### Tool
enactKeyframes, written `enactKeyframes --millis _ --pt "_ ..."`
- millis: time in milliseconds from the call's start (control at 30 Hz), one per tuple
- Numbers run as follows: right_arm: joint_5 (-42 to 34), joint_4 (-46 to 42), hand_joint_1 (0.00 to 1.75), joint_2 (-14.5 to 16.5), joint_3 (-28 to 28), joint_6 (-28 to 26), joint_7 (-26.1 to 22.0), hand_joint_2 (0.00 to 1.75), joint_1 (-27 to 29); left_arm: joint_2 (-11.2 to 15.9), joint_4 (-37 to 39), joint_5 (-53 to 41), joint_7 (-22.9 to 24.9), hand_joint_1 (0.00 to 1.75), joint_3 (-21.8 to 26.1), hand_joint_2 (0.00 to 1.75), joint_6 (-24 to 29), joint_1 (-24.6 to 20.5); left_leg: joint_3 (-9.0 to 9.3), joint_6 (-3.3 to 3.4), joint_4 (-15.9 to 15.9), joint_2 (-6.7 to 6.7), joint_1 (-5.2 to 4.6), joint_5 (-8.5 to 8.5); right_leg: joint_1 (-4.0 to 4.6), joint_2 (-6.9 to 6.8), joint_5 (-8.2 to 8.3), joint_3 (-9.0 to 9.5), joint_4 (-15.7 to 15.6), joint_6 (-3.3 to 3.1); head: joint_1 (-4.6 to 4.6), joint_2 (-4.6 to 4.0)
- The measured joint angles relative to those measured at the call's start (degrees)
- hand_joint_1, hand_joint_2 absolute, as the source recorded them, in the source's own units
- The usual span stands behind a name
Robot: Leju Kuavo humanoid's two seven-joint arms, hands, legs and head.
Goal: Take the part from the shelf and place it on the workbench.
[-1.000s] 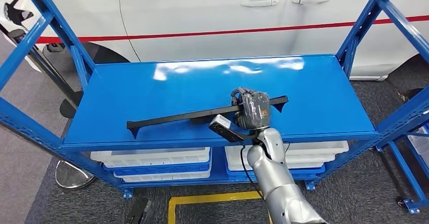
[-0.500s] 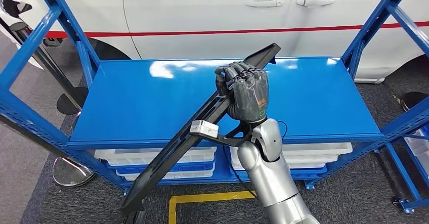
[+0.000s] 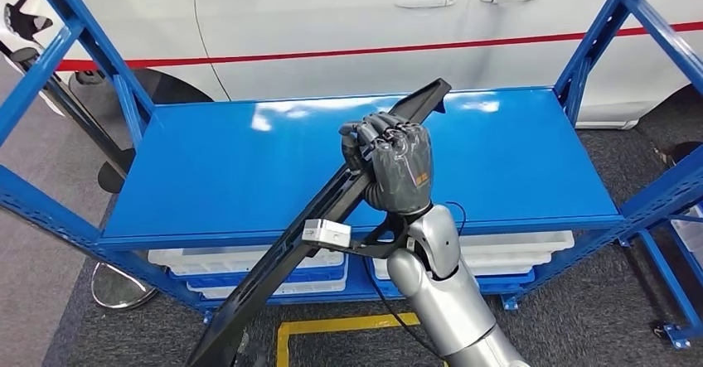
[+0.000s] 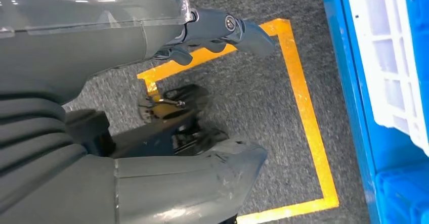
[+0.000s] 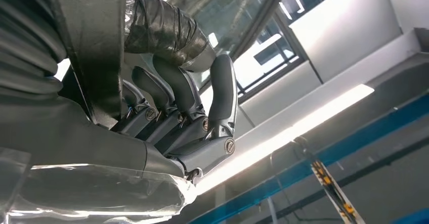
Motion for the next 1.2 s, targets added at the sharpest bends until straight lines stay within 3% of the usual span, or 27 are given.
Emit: enactKeyframes --millis 67,100,133,233,300,400,467,533,567,600,633,733,800,867,933,967,1067,1100,1133,1200 --pt "0.0 0.0 1.75 -0.3 0.5 0.0 0.0 1.75 0.1 0.0 0.0 -0.1 0.0 0.0 0.0 1.75 0.0 0.1 -3.29 -0.22 6.9 0.0 0.04 -2.42 0.1 -0.04 -0.06 0.02 0.0 -0.12 0.01 0.0" --pt "0.0 0.0 1.75 -0.4 0.7 0.0 0.0 1.75 0.1 -0.1 0.0 -0.1 0.0 0.0 0.0 1.75 0.0 0.2 -3.81 -0.2 7.8 0.0 0.04 -2.08 0.15 -0.02 -0.08 0.05 0.1 -0.15 0.0 0.0" --pt "0.0 0.0 1.75 -0.5 0.9 0.0 0.0 1.75 0.1 -0.1 0.0 -0.2 0.1 0.0 0.0 1.75 0.0 0.3 -3.21 -0.07 6.3 0.0 0.04 -0.67 0.19 0.02 -0.11 0.13 0.1 -0.15 0.0 0.0" --pt "-0.4 -0.1 1.75 -0.7 1.2 0.0 0.0 1.75 0.1 -0.1 0.0 -0.4 0.0 0.0 0.0 1.75 0.2 0.2 2.05 0.92 -5.0 0.01 -0.22 4.68 0.37 0.11 -0.26 0.41 0.1 0.06 0.0 0.0" --pt "-1.4 -0.2 1.75 -0.8 1.5 0.0 -0.3 1.75 0.0 -0.1 0.0 -0.7 0.0 0.0 -0.2 1.75 0.6 0.2 3.57 1.47 -8.4 -0.02 -0.54 5.32 0.44 0.08 -0.23 0.32 0.1 0.51 0.01 0.0" --pt "-3.8 -0.2 1.75 -0.9 2.4 0.0 -1.4 1.75 0.0 -0.3 0.0 -0.2 -0.4 0.0 -0.5 1.75 0.6 0.4 3.89 2.17 -9.2 -0.02 -0.36 5.71 0.48 0.01 -0.49 0.25 0.3 1.43 0.02 0.0" --pt "-5.4 -0.2 1.75 -1.0 3.2 0.0 -2.4 1.75 0.0 -0.4 0.0 0.5 -0.5 0.0 -0.4 1.75 0.3 0.5 4.21 2.75 -9.8 0.07 -0.03 6.1 0.44 0.02 -2.78 -1.11 3.6 1.96 0.03 0.0" --pt "-6.8 -0.2 1.75 -1.1 4.2 0.0 -3.2 1.75 0.5 -0.4 0.0 0.8 -0.3 0.0 -0.4 1.75 0.1 0.7 4.21 2.97 -9.9 0.11 -0.08 6.12 0.24 0.02 -6.35 -4.36 10.7 2.31 0.03 0.0" --pt "-7.3 -0.1 1.75 -1.2 4.8 0.0 -3.5 1.75 1.0 -0.4 0.0 1.0 -0.1 0.0 -0.4 1.75 0.0 1.0 4.21 2.98 -9.9 0.12 -0.09 6.09 0.15 0.01 -7.4 -5.89 13.8 2.45 0.03 0.0" --pt "-7.6 -0.1 1.75 -1.2 5.4 0.0 -3.6 1.75 1.5 -0.4 0.0 1.1 0.2 0.0 -0.4 1.75 0.0 1.3 4.22 2.96 -9.8 0.09 -0.09 6.03 0.06 0.01 -7.36 -6.62 15.2 2.55 0.03 0.0" --pt "-7.9 -0.2 1.75 -1.3 6.0 0.0 -3.8 1.75 2.1 -0.4 0.0 1.2 0.4 0.0 -0.4 1.75 0.0 1.6 4.24 2.89 -9.7 0.05 -0.08 5.93 -0.06 0.0 -6.22 -6.28 14.4 2.6 0.04 0.0" --pt "-9.5 -0.7 1.75 -1.3 7.8 0.0 -5.0 1.75 3.7 -0.5 0.0 1.4 1.1 0.0 -0.4 1.75 0.1 2.4 4.11 2.32 -8.8 -0.13 -0.14 5.25 -0.25 0.01 -1.31 -1.39 4.2 2.39 0.03 0.0" --pt "-11.0 -1.2 1.75 -1.3 8.9 0.0 -6.4 1.75 5.2 -0.5 0.0 1.4 2.0 0.0 -0.4 1.75 0.3 2.8 3.83 1.73 -8.3 -0.19 -0.32 4.97 -0.1 0.09 -0.8 0.02 1.1 1.9 0.02 0.0" --pt "-12.3 -1.5 1.75 -1.2 9.9 0.0 -7.8 1.75 6.7 -0.5 0.0 1.4 3.0 0.0 -0.4 1.75 0.5 3.0 3.75 1.19 -8.2 -0.21 -0.32 5.02 0.05 0.2 -0.7 -0.06 1.0 1.26 0.01 0.0" --pt "-12.6 -1.9 1.75 -1.1 11.1 0.0 -8.7 1.75 7.7 -0.5 0.0 1.4 3.9 0.0 -0.3 1.75 0.5 3.1 3.4 0.68 -7.2 -0.14 -0.16 3.92 -0.04 0.15 -0.4 -0.01 0.7 0.57 0.0 0.0" --pt "-12.6 -2.0 1.75 -0.9 11.6 0.0 -9.0 1.75 8.0 -0.5 0.1 1.4 4.2 0.0 -0.3 1.75 0.5 3.1 2.66 0.42 -5.2 -0.1 -0.09 2.44 -0.13 0.07 -0.25 -0.01 0.5 0.28 -0.01 0.0" --pt "-12.6 -2.1 1.75 -0.7 12.6 0.0 -9.1 1.75 8.5 -0.5 0.1 1.4 4.7 0.0 -0.3 1.75 0.3 3.1 -1.42 -0.15 5.3 -0.03 0.04 -3.35 0.02 -0.19 0.04 -0.34 0.5 -0.25 0.0 0.0" --pt "-12.6 -2.1 1.75 -0.7 12.8 0.0 -8.9 1.75 8.6 -0.5 0.1 1.3 4.9 0.0 -0.3 1.75 0.3 3.1 -2.1 -0.17 7.4 -0.03 0.05 -4.03 0.11 -0.25 0.14 -0.52 0.6 -0.35 0.0 0.0" --pt "-12.5 -2.1 1.75 -0.7 12.9 0.0 -8.6 1.75 8.6 -0.5 0.1 1.2 5.0 0.0 -0.3 1.75 0.1 3.2 -1.65 -0.07 7.2 -0.03 0.03 -3.5 0.2 -0.26 0.23 -0.72 0.8 -0.4 -0.01 0.0" --pt "-12.4 -2.1 1.75 -0.7 13.3 0.0 -7.9 1.75 8.3 -0.5 0.1 0.9 5.2 0.0 -0.3 1.75 -0.1 3.1 2.29 0.52 0.7 -0.03 -0.06 -0.3 0.33 -0.22 0.44 -1.04 1.0 -0.38 -0.01 0.0"
